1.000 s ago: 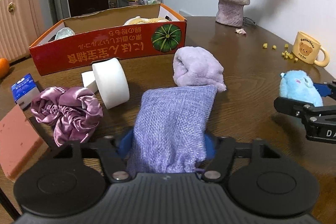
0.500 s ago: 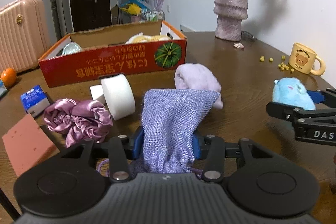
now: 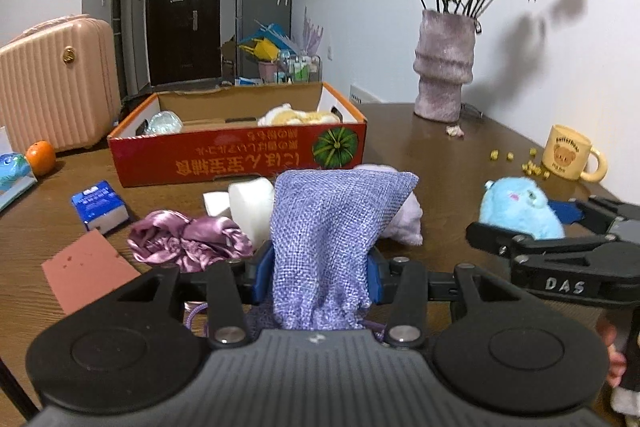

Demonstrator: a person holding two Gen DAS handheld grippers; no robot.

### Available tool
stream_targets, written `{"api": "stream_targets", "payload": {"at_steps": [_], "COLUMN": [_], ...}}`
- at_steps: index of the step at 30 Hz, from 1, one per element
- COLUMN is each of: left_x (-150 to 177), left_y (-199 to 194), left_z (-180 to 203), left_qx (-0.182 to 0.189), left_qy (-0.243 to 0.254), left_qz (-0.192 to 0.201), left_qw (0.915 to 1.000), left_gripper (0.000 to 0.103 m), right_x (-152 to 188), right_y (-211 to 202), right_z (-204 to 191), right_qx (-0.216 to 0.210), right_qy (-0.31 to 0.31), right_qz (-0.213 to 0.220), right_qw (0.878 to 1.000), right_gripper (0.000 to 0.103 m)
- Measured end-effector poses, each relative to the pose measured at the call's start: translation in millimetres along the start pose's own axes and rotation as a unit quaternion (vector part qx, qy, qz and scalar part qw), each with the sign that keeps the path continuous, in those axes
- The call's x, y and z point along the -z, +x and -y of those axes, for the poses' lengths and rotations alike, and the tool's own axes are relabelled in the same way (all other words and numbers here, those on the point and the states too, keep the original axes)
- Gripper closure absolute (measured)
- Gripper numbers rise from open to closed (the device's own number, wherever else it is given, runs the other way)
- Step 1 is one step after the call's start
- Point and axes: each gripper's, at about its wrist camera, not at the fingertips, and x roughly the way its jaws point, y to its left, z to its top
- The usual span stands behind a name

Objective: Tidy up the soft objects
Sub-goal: 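Lift the lilac pouch and blue plush and carry both toward the cardboard box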

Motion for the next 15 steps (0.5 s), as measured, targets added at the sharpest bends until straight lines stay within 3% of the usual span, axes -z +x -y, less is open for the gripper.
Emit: {"api": "stream_targets", "payload": {"at_steps": [15], "left_x": [-14.9], "left_y": [-27.5], "left_z": [-35.4], "left_qx": [-0.014], "left_qy": [-0.025], "left_qz": [0.043], "left_qw": [0.9987], "left_gripper": [0.058], "right_x": [-28.1], "right_y": [5.0], "right_z": [-39.2], "right_qx": [-0.012], "right_qy": [-0.015], "right_qz": [0.024], "right_qw": [1.000], "right_gripper": [0.024]}}
